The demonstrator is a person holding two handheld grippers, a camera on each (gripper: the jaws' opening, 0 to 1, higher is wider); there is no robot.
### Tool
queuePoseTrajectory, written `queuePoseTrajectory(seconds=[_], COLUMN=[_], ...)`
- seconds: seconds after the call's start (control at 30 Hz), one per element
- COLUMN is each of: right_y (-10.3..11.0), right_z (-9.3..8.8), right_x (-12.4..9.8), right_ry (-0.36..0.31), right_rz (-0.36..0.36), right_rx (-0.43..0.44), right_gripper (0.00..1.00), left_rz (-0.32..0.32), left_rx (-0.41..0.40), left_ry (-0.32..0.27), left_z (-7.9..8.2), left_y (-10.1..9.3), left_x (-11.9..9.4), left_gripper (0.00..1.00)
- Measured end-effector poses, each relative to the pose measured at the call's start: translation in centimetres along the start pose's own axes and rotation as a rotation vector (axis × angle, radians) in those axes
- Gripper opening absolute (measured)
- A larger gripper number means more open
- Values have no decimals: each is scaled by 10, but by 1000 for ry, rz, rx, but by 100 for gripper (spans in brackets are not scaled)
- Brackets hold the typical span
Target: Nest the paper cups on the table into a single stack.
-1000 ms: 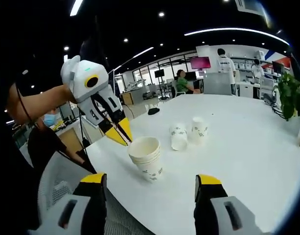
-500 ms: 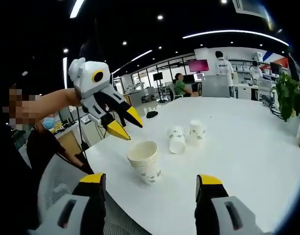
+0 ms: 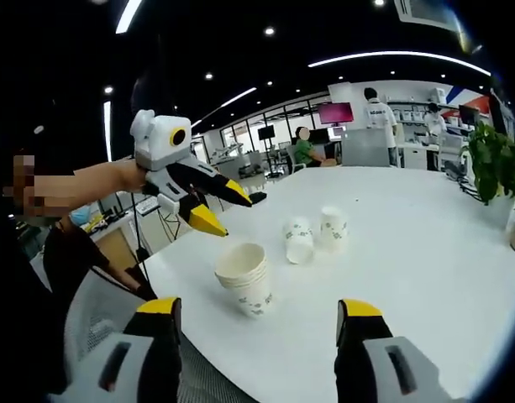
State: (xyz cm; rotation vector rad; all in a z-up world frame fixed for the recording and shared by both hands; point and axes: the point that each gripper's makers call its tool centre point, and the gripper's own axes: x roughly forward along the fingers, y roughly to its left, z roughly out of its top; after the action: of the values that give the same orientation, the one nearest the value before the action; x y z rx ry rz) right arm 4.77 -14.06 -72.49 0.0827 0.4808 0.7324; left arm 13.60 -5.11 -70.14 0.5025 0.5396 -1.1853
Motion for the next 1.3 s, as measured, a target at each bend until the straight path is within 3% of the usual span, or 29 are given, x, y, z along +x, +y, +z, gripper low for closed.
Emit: queuePoseTrajectory(seconds=[0.4,0.93,1.3], right_y=[-6,-8,-8], right_z=[4,3,1], right_x=[-2,-1,1], right_ry=[-24,-16,-6], right_rz=[-37,-45,-46], right_rx=[1,-7,-5], right_gripper=[79,81,81], left_rz=[87,154,200], left_rx=[-52,-143,-168], left_ry=[-7,0,0], left_z=[-10,-35,-46], left_y=[27,71,86], left_x=[10,31,47], left_gripper=[52,58,61])
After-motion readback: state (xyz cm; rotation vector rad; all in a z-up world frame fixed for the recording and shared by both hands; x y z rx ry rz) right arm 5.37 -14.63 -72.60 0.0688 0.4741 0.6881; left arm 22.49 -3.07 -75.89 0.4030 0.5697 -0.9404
